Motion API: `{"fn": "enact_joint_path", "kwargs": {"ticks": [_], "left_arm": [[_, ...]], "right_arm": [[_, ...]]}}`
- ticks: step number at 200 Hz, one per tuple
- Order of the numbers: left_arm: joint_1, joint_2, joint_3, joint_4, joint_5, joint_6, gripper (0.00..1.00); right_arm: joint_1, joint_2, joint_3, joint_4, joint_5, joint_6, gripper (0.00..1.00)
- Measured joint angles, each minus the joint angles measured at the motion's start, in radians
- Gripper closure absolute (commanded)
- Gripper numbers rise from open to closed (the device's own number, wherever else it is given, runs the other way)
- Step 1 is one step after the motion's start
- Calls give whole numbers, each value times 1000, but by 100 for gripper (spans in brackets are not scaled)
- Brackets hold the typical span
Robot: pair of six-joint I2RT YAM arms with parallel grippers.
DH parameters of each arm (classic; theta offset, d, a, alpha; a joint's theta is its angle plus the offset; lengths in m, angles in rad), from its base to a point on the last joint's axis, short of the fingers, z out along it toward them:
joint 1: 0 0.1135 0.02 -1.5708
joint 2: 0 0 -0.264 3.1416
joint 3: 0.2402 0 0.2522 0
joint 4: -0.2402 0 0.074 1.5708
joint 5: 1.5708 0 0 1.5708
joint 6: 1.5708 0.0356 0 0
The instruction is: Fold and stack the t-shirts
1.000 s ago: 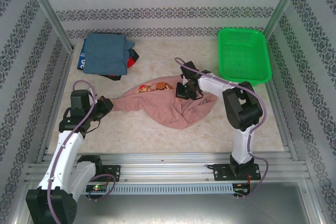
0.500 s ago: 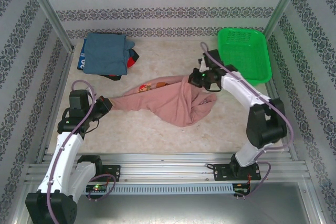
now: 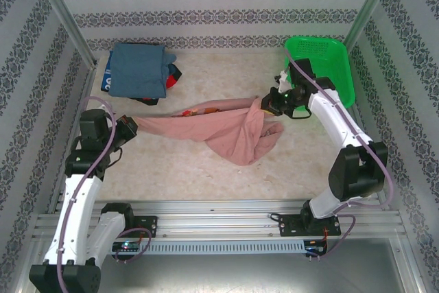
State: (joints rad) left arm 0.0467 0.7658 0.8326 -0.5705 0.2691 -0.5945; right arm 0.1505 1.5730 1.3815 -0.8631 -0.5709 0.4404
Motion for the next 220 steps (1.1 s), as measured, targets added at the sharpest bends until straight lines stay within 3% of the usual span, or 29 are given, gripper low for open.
{"fn": "enact_joint_path", "kwargs": {"ticks": [60, 103, 123, 157, 186, 220], "left_arm": [[0, -73, -12, -76, -65, 3, 100], [0, -90, -72, -188, -149, -56, 100], [0, -87, -74, -237, -198, -77, 100], [0, -89, -102, -261, -225, -100, 100], [0, -116, -160, -261, -220, -114, 100], [0, -117, -184, -263, -209, -138, 100]], "right_arm": [[-7, -121, -227, -55, -2, -13, 87], [-1, -149, -406, -42, 75, 61, 82], [11, -161, -444, -47, 124, 80, 75], [31, -182, -508, -62, 195, 105, 73], [44, -240, -517, -29, 213, 148, 57], [90, -266, -473, 64, 209, 190, 54]]}}
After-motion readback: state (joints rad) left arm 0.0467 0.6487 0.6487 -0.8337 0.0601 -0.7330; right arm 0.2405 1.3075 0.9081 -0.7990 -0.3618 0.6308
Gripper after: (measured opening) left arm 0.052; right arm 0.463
